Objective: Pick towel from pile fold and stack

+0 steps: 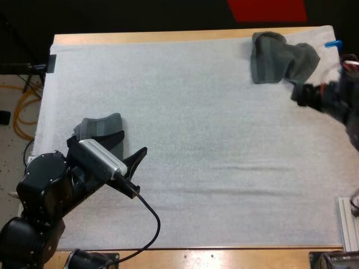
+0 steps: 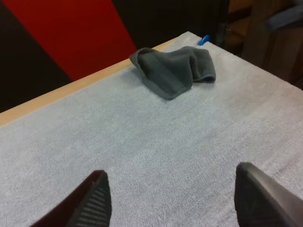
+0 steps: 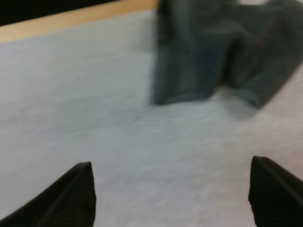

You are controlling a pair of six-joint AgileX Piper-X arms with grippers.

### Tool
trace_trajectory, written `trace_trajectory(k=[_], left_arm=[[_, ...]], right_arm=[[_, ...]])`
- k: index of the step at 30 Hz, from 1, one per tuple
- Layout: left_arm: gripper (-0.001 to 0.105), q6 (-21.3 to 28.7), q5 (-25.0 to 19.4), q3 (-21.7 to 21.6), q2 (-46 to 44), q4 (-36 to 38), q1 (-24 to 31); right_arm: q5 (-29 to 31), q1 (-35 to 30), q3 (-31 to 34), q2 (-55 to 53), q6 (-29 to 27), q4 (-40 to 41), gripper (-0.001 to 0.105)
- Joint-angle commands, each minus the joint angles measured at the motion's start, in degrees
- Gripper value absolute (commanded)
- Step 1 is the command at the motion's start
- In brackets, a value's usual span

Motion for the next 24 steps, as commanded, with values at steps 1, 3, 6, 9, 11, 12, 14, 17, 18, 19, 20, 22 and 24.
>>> trace_trajectory(k=[1,3,6,9,11,12,14,17,18,19,20,22,24], left_arm=[[0.056,-0.6,0.4,-0.4,0.0,-0.9,-0.2],[0.056,-0.6,0.4,-0.4,0.0,-0.9,-0.2],[0.056,-0.6,0.4,-0.4,0.0,-0.9,-0.2],[0.056,-0.7,0.4,-0.4,0.0,-0.9,-0.2],[0.056,-0.8,0.4,-0.4,0.0,-0.9,-0.2],[0.056,-1.3,0.4,-0.4,0.0,-0.9,-0.2],[0.056,-2.1,0.4,-0.4,0.0,-0.9,-0.2],[0.056,-3.1,0.4,-0.4,0.0,-0.9,-0.2],[0.056,-3.1,0.4,-0.4,0.0,-0.9,-0.2],[0.056,-3.1,0.4,-0.4,0.0,-0.9,-0.2],[0.056,-3.1,0.4,-0.4,0.0,-0.9,-0.2],[0.056,-3.1,0.4,-0.4,0.0,-0.9,-0.2],[0.056,-3.1,0.4,-0.4,0.0,-0.9,-0.2]], right_arm=[[3.4,0.2,-1.7,2.1,0.2,-1.5,0.066],[8.5,0.0,-5.6,9.0,1.0,-1.6,0.066],[10.8,-0.1,-10.0,16.6,2.3,-1.6,0.066],[11.1,-0.1,-14.1,23.6,6.2,-1.9,0.066],[11.6,-0.1,-16.3,27.0,10.4,-2.5,0.066],[12.4,-0.1,-17.5,29.2,13.3,-3.0,0.066],[12.8,-0.1,-19.0,32.1,17.4,-3.6,0.066],[13.2,-0.3,-21.0,35.7,22.5,-4.1,0.066],[13.5,-0.5,-21.2,36.7,24.3,-4.5,0.066],[13.6,-0.7,-21.3,37.2,25.4,-4.7,0.066],[13.6,-0.9,-21.3,38.1,27.5,-5.0,0.066],[13.5,-1.5,-21.3,39.3,30.3,-5.4,0.066],[12.2,-2.3,-21.3,40.7,32.9,-6.4,0.066]])
